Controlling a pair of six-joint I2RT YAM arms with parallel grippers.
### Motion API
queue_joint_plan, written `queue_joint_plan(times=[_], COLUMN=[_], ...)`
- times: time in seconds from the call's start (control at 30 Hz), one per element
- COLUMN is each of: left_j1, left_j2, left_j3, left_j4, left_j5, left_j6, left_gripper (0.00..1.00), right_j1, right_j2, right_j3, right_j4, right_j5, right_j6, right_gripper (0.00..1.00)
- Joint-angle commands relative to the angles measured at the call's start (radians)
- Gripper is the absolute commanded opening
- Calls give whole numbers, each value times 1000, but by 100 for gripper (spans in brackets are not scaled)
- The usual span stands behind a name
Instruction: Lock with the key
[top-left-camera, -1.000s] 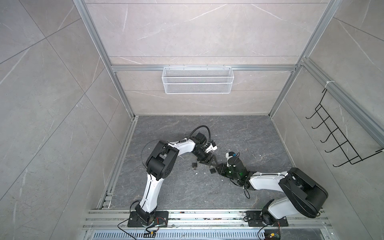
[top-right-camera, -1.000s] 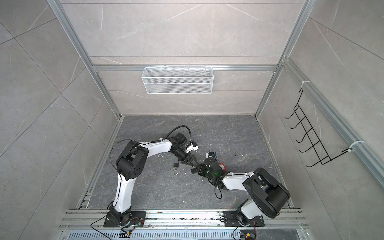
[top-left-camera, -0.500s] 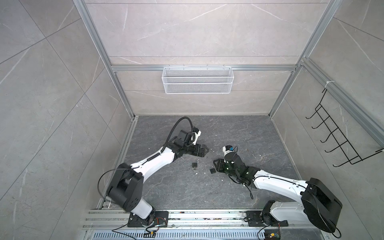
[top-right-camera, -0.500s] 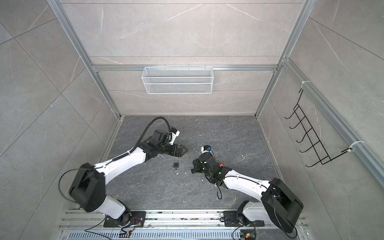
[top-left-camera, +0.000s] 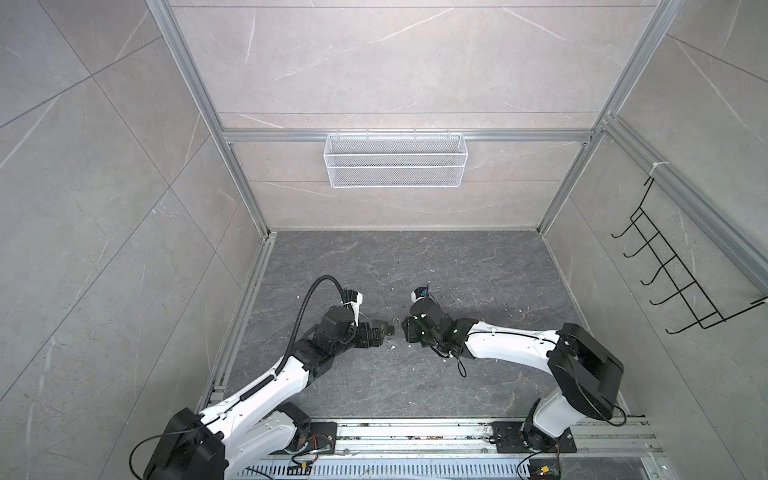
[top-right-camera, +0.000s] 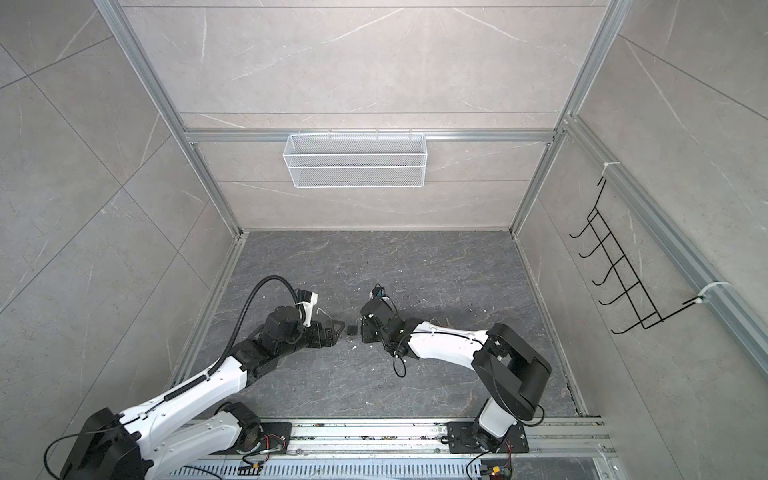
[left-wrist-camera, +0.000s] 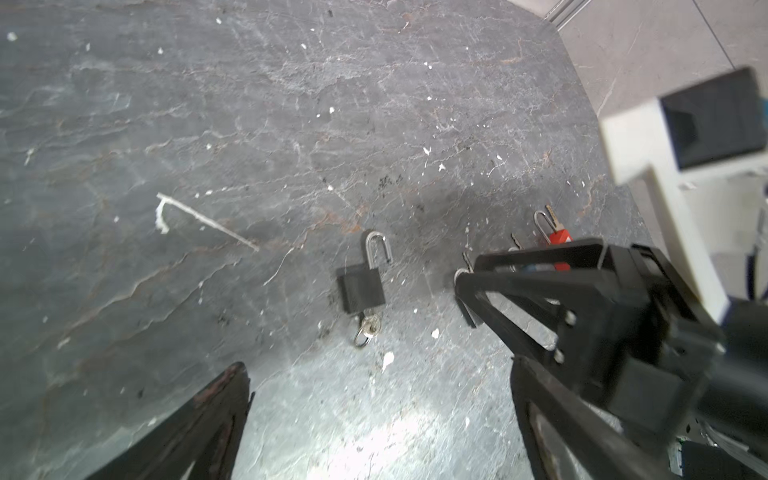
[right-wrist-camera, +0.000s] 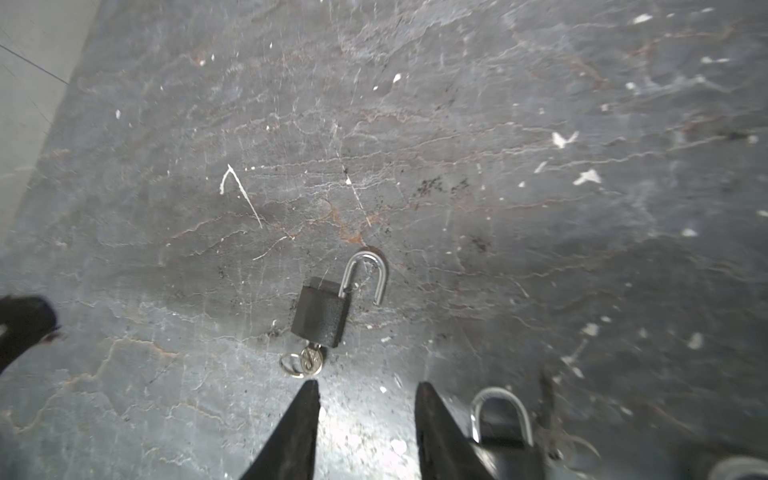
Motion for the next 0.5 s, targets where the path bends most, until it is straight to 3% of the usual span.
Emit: queue_joint_plan(times=[0.0, 0.23, 0.47], left_j1=[-2, -2, 1], left_j2=[-54, -52, -60], left_j3=[-6, -49, -76], left_j4=[42, 87, 114], left_j5=[-41, -15, -65], left_j6=[-7, -29, -16], left_gripper=[99, 99, 99], right_j1=[14, 34, 45], right_j2=[57, 171, 258], right_j3=[87, 233, 340], right_j4=[-72, -232, -340], right_j5=[-2, 51, 87], right_j6=[-25, -24, -9], right_gripper=[43, 51, 54])
